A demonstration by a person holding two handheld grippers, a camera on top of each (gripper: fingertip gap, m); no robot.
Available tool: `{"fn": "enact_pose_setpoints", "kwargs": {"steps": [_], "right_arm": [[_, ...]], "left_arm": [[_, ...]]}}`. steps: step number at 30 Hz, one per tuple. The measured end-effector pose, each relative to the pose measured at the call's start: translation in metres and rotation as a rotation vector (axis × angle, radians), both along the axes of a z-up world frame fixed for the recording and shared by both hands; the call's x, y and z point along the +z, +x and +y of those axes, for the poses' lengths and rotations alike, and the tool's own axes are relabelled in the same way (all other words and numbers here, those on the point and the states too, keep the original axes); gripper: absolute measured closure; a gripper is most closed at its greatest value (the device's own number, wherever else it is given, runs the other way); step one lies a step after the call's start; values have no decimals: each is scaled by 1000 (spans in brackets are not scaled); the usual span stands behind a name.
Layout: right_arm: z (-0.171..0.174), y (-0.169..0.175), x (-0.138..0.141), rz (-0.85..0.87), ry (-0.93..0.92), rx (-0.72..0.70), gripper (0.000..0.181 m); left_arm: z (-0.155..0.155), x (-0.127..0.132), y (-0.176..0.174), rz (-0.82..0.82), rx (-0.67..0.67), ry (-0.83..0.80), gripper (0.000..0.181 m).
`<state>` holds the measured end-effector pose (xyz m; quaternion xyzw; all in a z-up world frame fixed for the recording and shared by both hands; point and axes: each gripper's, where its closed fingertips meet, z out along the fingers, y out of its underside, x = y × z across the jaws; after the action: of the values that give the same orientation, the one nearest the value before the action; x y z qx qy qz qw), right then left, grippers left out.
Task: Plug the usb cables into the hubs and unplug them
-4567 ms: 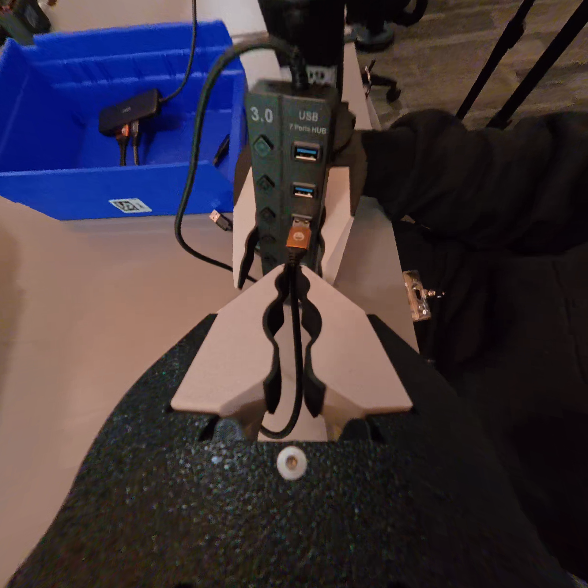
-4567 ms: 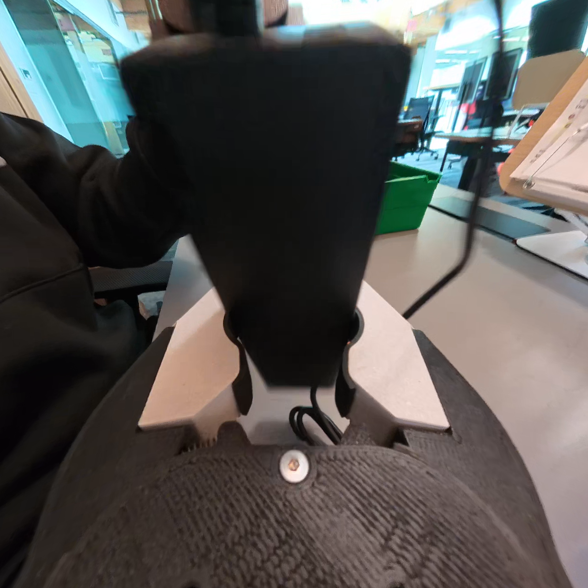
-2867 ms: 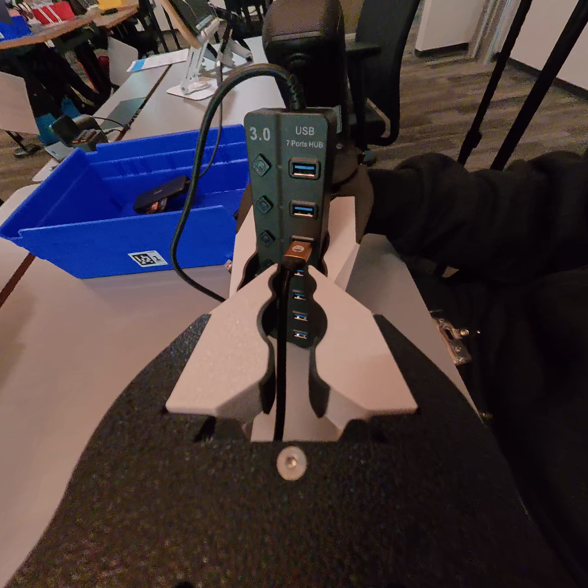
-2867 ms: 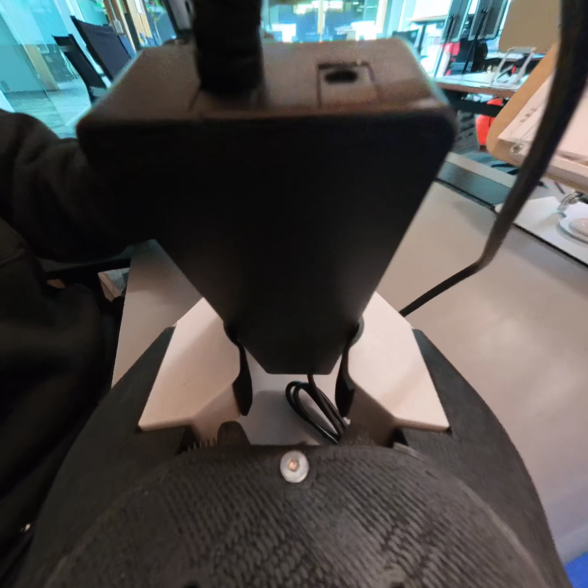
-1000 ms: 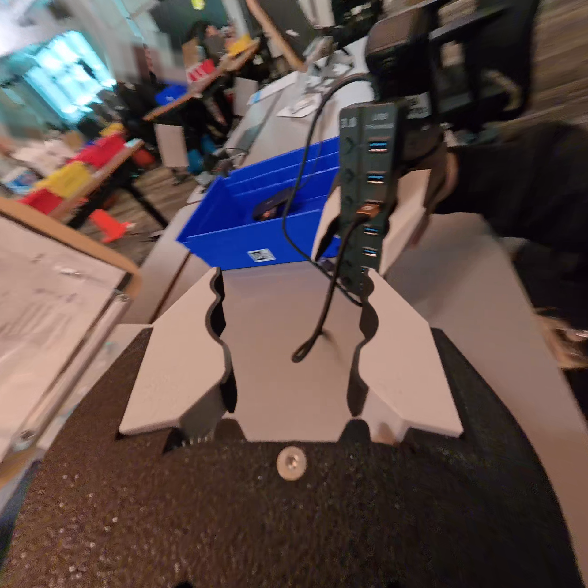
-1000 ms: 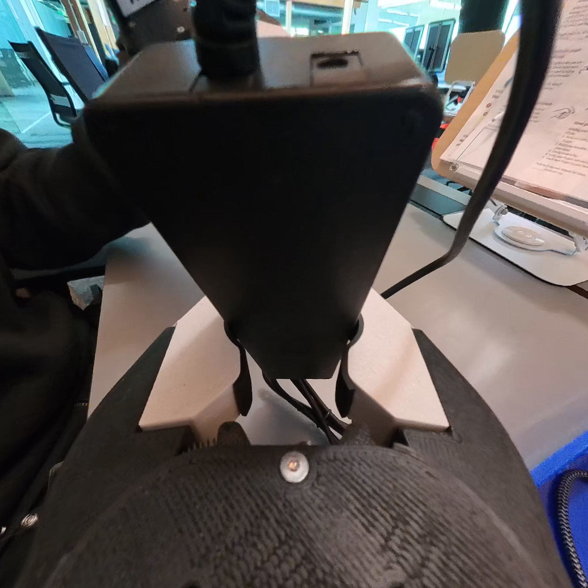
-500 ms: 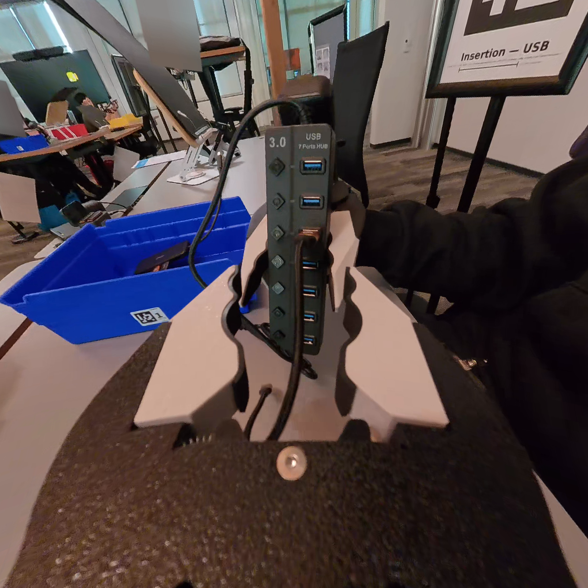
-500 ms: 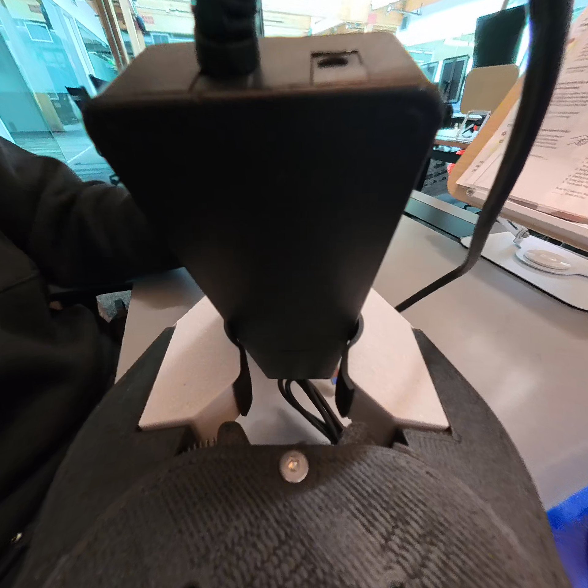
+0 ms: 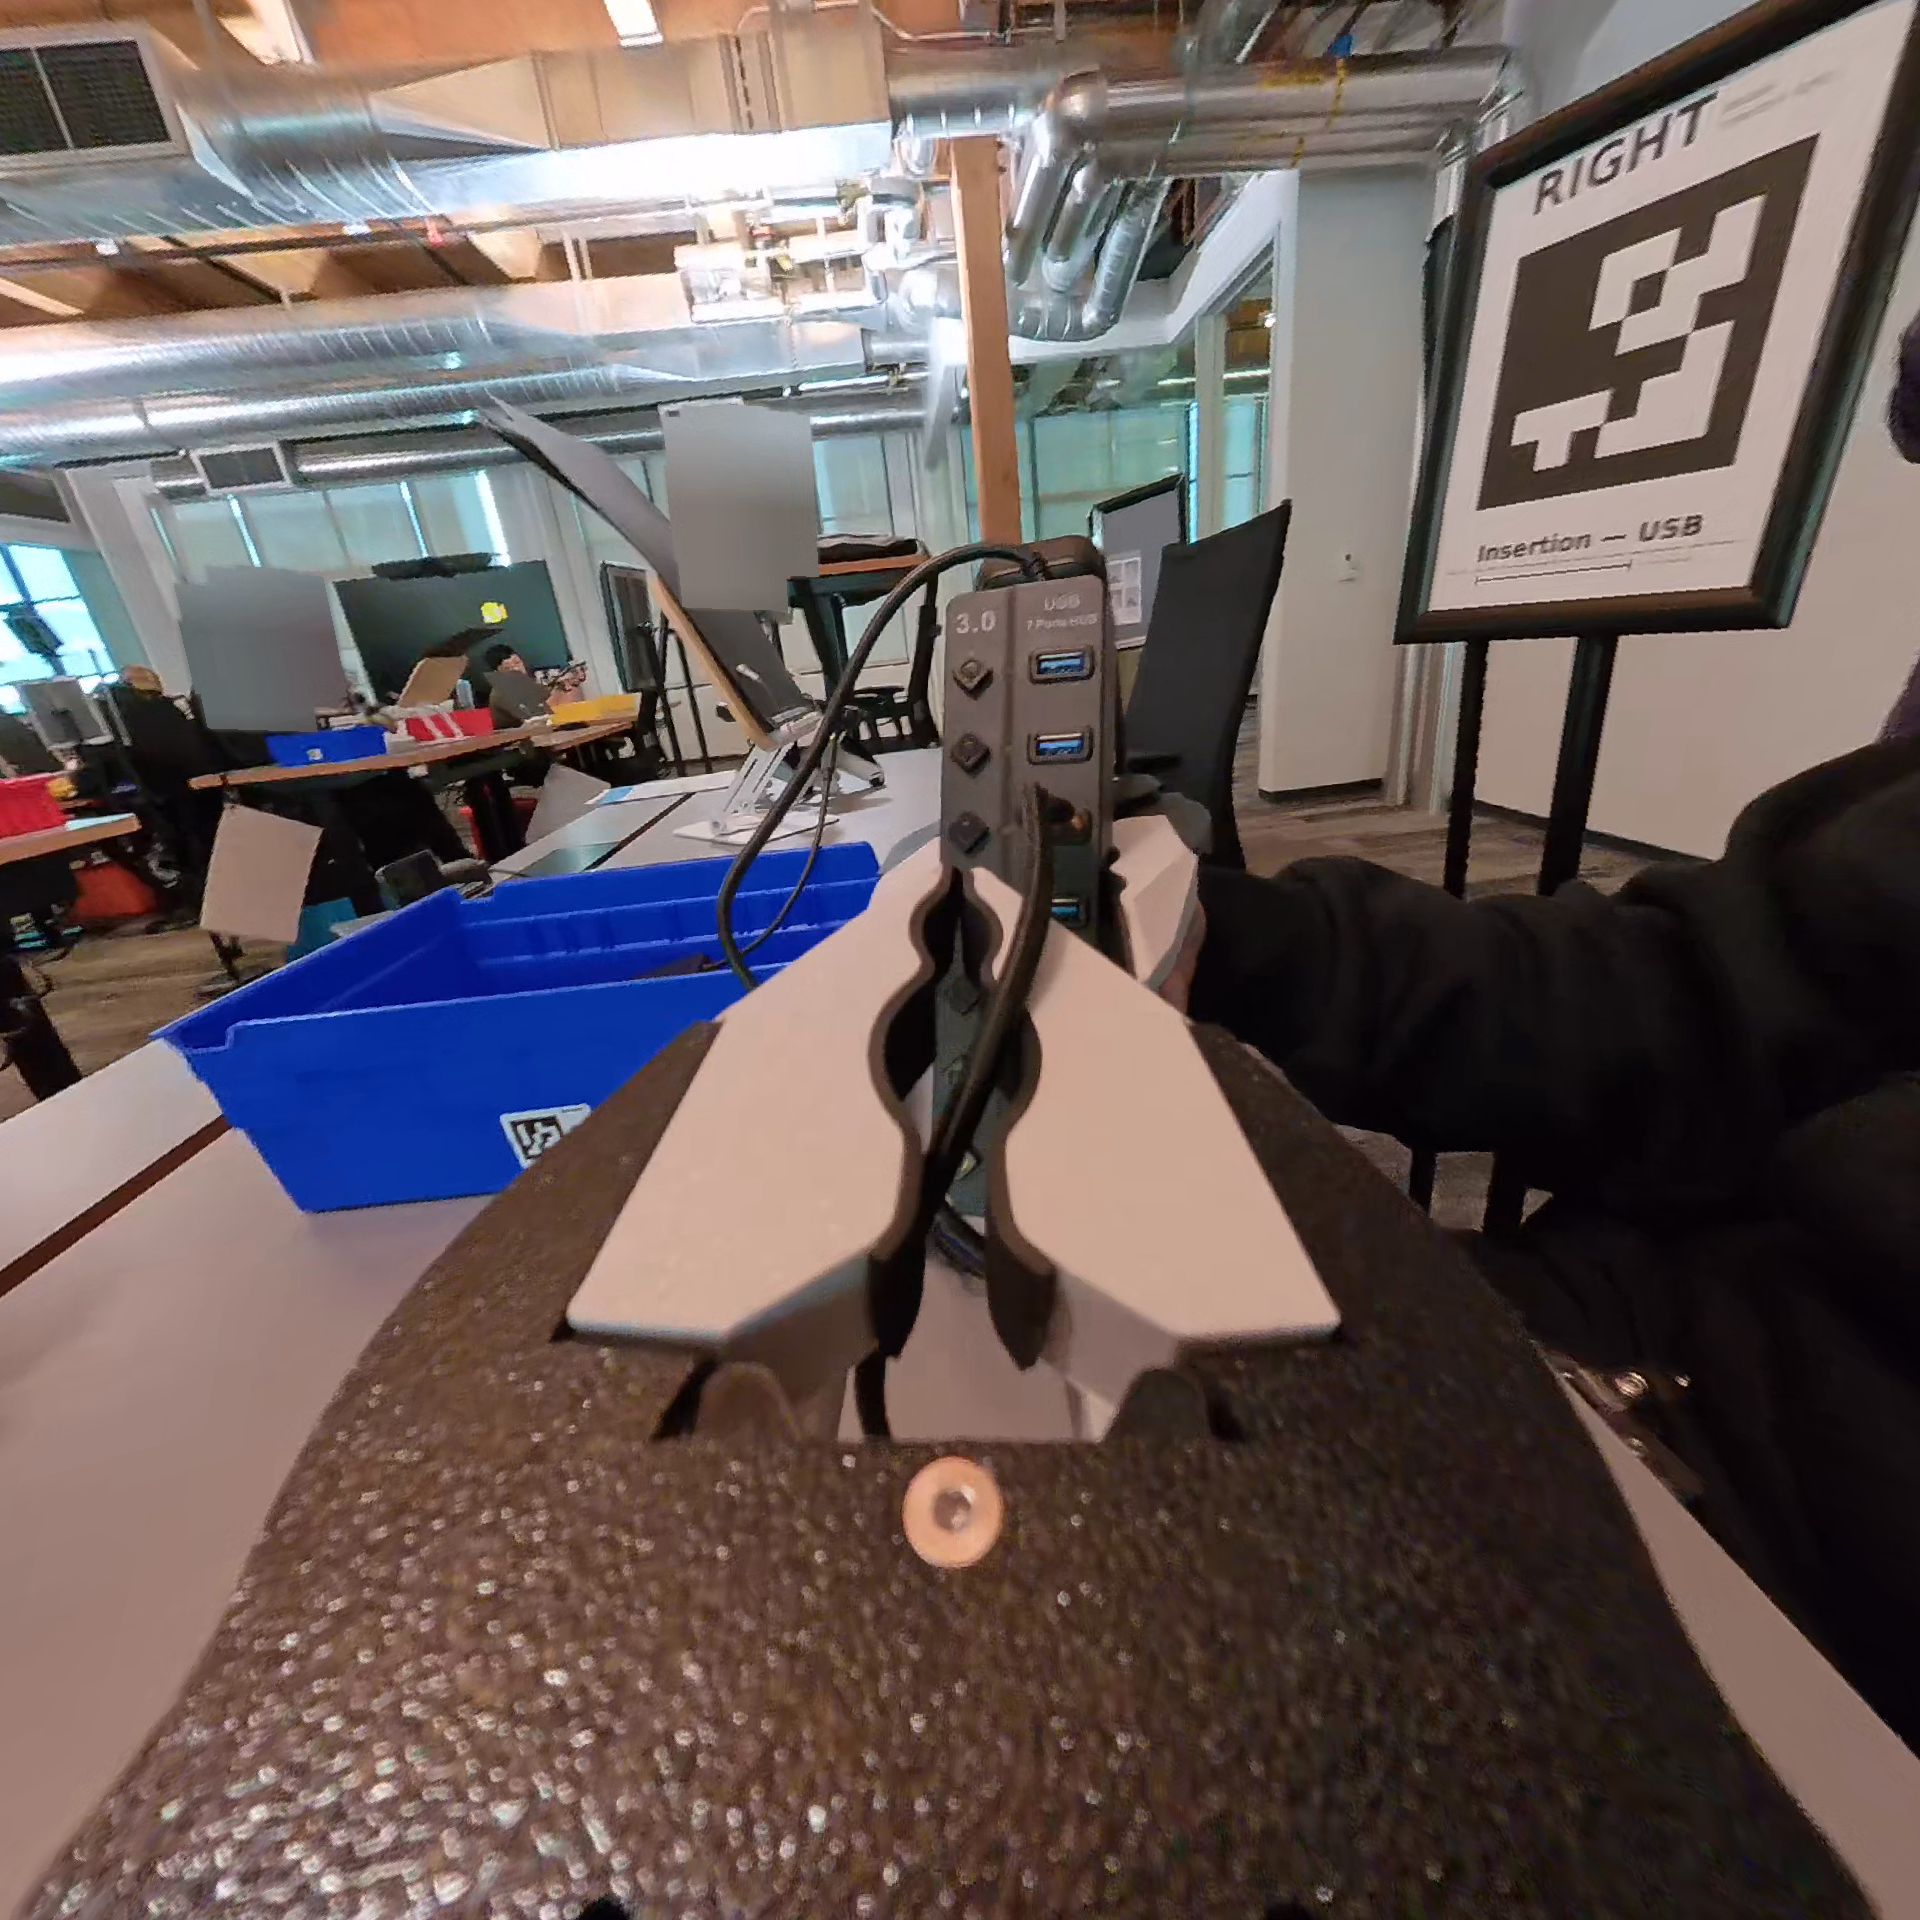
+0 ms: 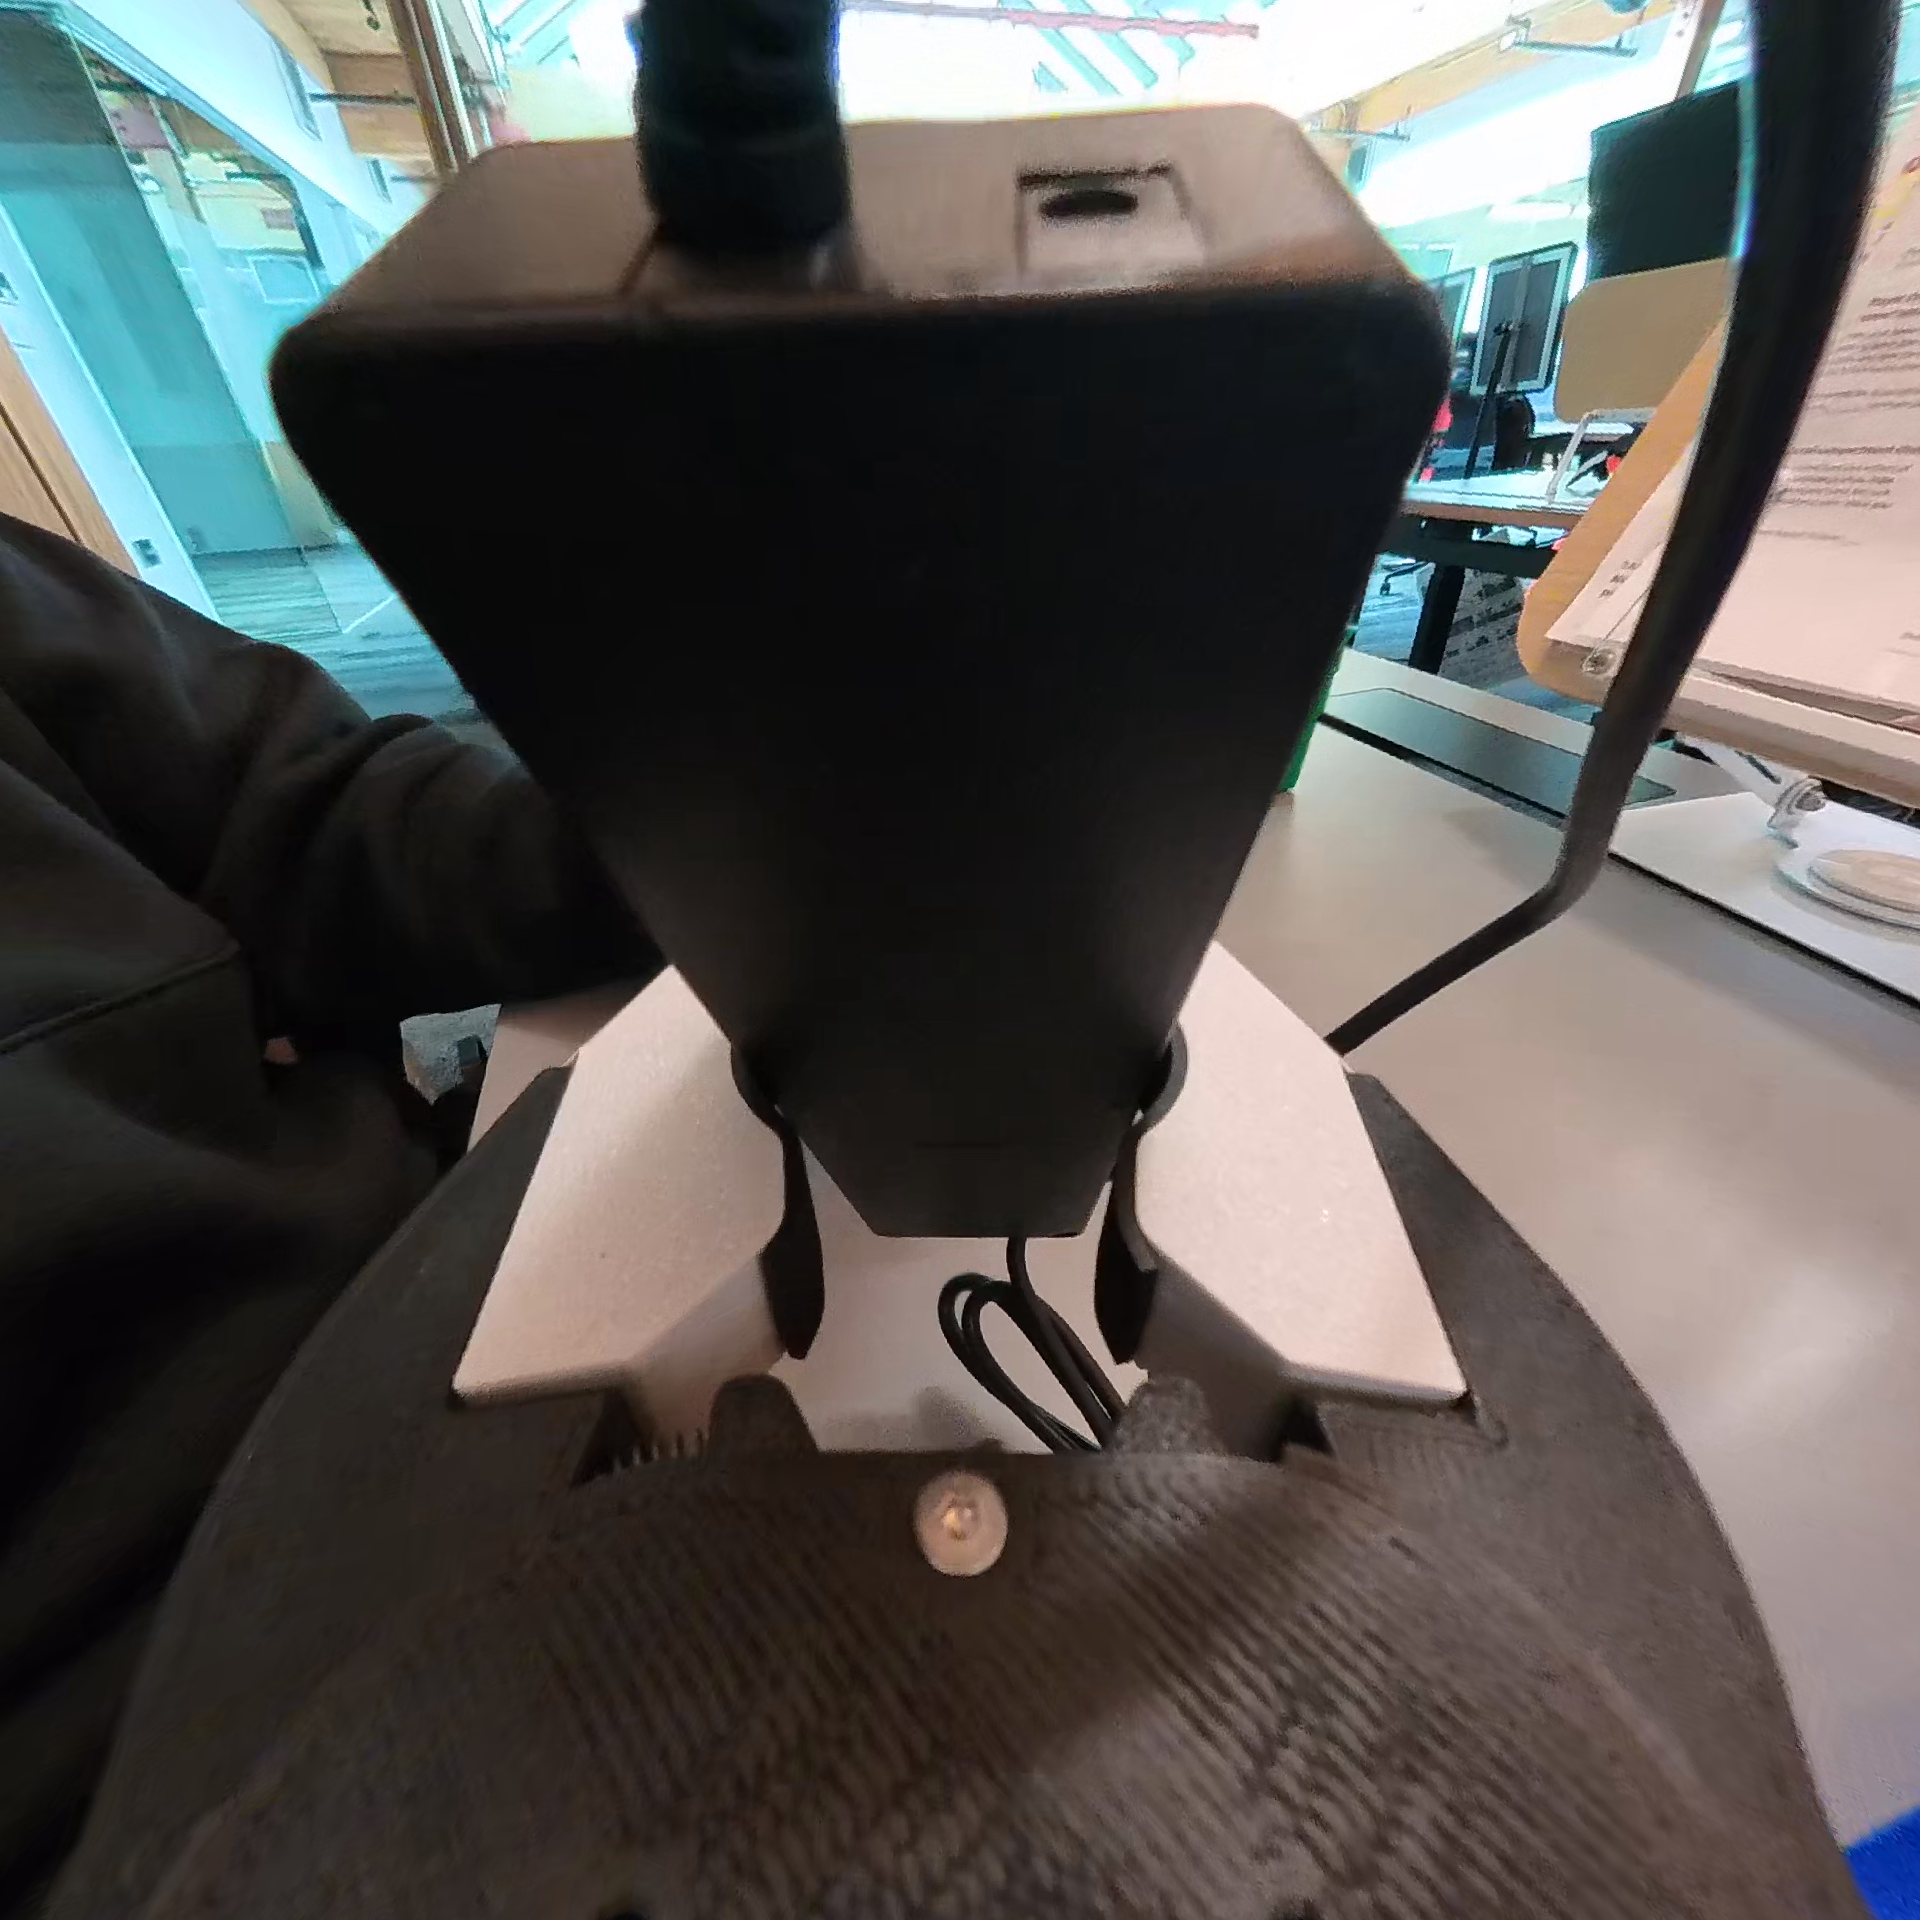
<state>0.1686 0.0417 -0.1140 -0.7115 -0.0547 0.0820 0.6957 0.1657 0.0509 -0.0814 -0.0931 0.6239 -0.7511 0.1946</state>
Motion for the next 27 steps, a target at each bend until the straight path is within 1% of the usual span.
{"fn": "enact_pose_setpoints", "kwargs": {"steps": [2, 3, 5, 7, 9, 10, 11, 13, 14, 16, 17, 18, 20, 22, 24, 26, 27], "right_arm": [[0, -1, 1, 4, 5, 7, 119], [0, -1, 2, 7, 9, 7, 119], [-1, 0, 3, 5, 11, 5, 119], [-4, 1, 5, 4, 19, -2, 120], [-8, 6, 6, -2, 22, -28, 120], [-10, 10, 7, -9, 17, -49, 120], [-12, 13, 6, -18, 6, -66, 120], [-14, 19, 4, -35, -13, -105, 120], [-15, 20, 4, -36, -20, -111, 120], [-15, 21, 4, -35, -24, -121, 120], [-14, 20, 4, -35, -28, -115, 119], [-12, 19, 3, -39, -35, -114, 119], [-8, 21, 1, -46, -58, -137, 119], [-2, 23, -1, -24, -103, -160, 119], [0, 29, -1, -54, -145, -219, 119], [1, 31, 7, -86, -163, -253, 119], [2, 34, 16, -98, -140, -275, 119]], "left_arm": [[-3, 1, -9, -17, -54, -7, 178], [-4, 0, -14, -21, -85, -3, 168], [-6, -5, -18, -5, -107, 21, 145], [-3, -10, -17, 13, -70, 54, 125], [7, -10, -16, 13, 6, 82, 113], [15, -5, -17, -1, 59, 81, 111], [27, 3, -16, -12, 145, 81, 114], [68, 16, -6, 16, 397, 137, 117], [99, 18, -1, 70, 554, 192, 123], [174, 15, 2, 214, 860, 324, 126], [211, 7, -3, 304, 970, 404, 129], [243, -5, -11, 405, 1036, 497, 129], [290, -33, -26, 581, 1079, 661, 129], [328, -52, -36, 673, 1160, 710, 129], [351, -62, -44, 701, 1234, 663, 130], [354, -70, -49, 690, 1242, 570, 131], [353, -75, -51, 680, 1234, 534, 132]]}}
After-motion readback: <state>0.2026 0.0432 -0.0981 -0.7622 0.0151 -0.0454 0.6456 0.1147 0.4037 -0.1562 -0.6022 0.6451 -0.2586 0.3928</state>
